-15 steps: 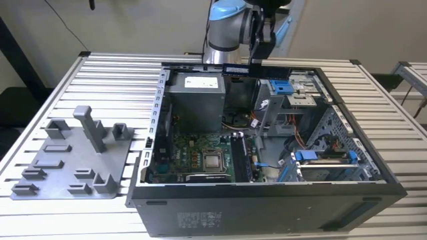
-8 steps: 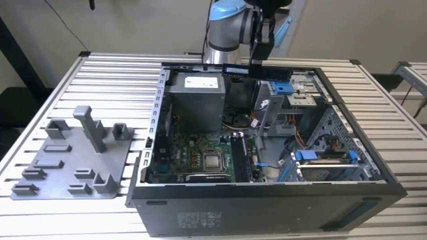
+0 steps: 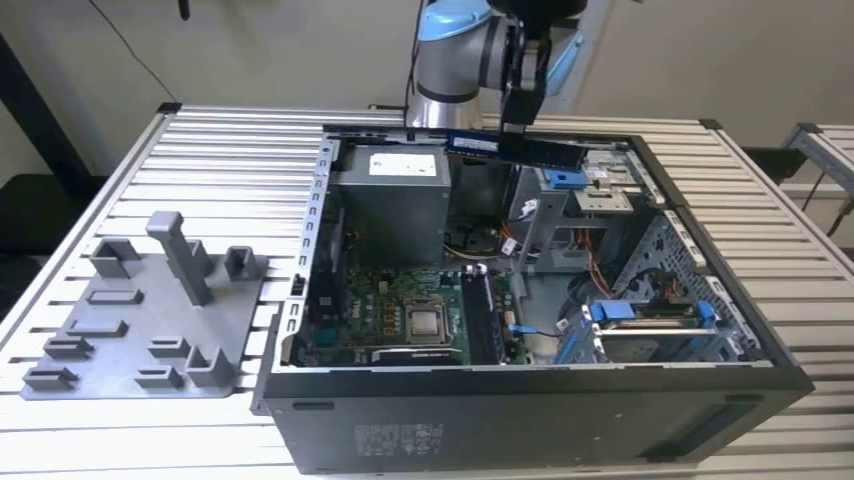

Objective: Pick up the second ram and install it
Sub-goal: 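Insert the second ram into the second slot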

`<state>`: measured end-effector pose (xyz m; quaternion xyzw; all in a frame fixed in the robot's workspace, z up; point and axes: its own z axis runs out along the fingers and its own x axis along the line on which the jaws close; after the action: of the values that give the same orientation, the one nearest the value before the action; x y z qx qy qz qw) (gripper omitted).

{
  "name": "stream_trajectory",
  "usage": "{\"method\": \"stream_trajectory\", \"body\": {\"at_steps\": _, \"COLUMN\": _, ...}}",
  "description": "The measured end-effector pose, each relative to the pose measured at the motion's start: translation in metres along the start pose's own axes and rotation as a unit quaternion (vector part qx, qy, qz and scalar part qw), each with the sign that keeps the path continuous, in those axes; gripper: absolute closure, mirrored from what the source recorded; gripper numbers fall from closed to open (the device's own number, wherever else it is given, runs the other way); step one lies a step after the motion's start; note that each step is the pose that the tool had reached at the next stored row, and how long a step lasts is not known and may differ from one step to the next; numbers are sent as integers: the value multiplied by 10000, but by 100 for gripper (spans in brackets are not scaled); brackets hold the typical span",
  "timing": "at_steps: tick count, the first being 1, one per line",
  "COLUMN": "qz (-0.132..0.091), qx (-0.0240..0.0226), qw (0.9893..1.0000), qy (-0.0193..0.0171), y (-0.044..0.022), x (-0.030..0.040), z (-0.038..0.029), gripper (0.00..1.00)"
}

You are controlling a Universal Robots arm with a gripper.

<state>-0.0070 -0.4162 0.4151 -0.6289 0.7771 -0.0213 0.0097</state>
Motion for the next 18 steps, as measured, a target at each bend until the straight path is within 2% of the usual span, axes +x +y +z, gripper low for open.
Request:
{"method": "stream_trajectory", "body": {"at_steps": 5, "qz": 214, "qx": -2, "qw": 9998, "qy": 9, "y": -7, "x": 32, "z": 3, "gripper": 86}}
{"method": "stream_trajectory", "body": {"at_steps": 10, "qz": 438, "qx": -5, "qw": 9990, "qy": 19, "y": -12, "x": 58, "z": 6, "gripper": 86}}
{"method": "stream_trajectory", "body": {"at_steps": 14, "qz": 637, "qx": -7, "qw": 9980, "qy": 29, "y": -15, "x": 71, "z": 8, "gripper": 86}}
{"method": "stream_trajectory", "body": {"at_steps": 18, "qz": 852, "qx": -10, "qw": 9964, "qy": 38, "y": -16, "x": 78, "z": 11, "gripper": 86}}
